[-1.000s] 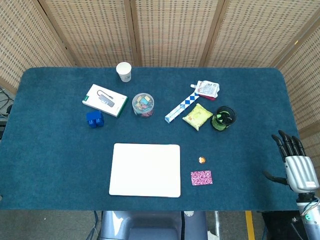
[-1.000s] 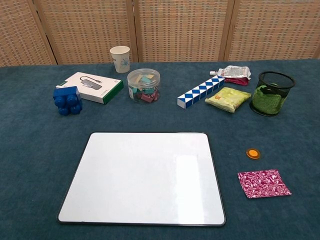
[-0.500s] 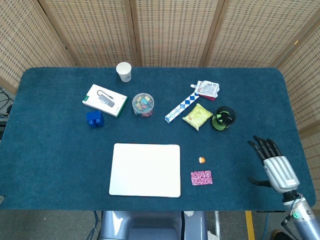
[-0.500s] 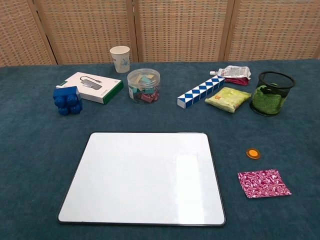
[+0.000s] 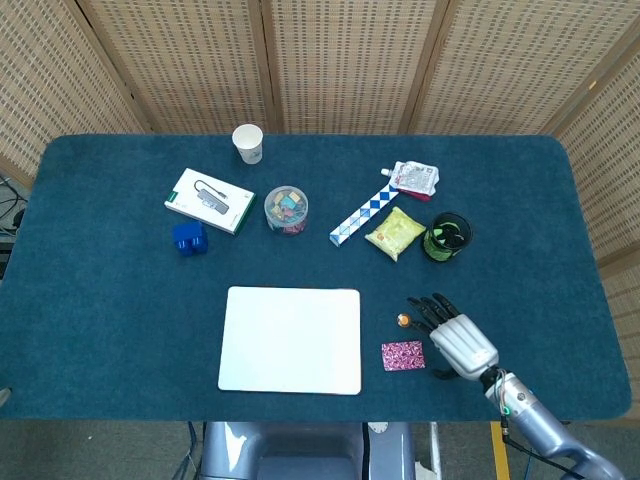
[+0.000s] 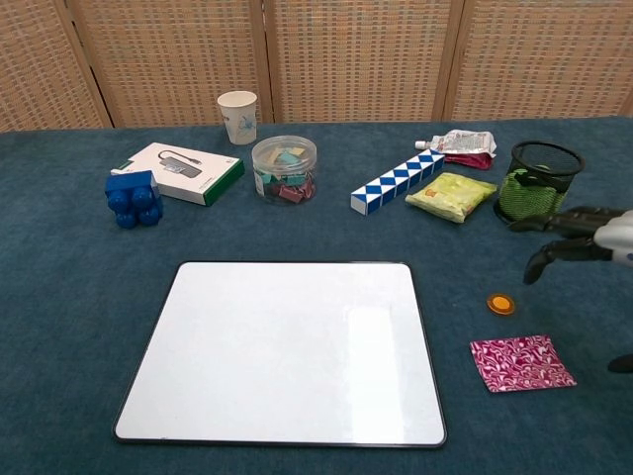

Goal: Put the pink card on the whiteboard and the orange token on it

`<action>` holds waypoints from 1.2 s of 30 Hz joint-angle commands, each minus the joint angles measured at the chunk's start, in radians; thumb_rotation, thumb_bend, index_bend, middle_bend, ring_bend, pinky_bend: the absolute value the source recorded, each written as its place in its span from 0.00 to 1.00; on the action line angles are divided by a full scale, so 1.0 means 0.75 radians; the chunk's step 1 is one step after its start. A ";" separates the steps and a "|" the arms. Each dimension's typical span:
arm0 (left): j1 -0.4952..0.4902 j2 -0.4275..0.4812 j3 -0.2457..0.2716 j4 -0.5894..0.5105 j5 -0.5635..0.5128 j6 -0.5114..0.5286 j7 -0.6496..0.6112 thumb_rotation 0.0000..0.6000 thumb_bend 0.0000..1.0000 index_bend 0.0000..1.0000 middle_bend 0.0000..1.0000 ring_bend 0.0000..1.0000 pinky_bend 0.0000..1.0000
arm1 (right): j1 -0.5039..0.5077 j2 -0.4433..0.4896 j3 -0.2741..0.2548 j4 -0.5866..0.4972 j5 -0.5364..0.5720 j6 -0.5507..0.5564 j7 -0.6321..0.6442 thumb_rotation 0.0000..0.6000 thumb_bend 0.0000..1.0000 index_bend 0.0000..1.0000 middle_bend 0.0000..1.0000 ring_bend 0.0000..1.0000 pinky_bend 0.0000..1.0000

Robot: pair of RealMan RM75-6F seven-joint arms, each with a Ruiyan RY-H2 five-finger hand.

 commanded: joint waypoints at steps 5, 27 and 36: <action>-0.002 0.001 0.003 0.001 0.004 -0.004 -0.004 1.00 0.00 0.00 0.00 0.00 0.00 | 0.059 -0.097 0.017 -0.048 0.171 -0.130 -0.219 1.00 0.04 0.27 0.00 0.00 0.00; -0.001 0.008 0.003 -0.001 0.003 -0.004 -0.018 1.00 0.00 0.00 0.00 0.00 0.00 | 0.124 -0.167 0.026 -0.075 0.472 -0.192 -0.500 1.00 0.05 0.27 0.00 0.00 0.00; -0.002 0.008 0.004 0.000 0.001 -0.008 -0.021 1.00 0.00 0.00 0.00 0.00 0.00 | 0.144 -0.191 0.006 -0.050 0.526 -0.181 -0.536 1.00 0.11 0.39 0.00 0.00 0.00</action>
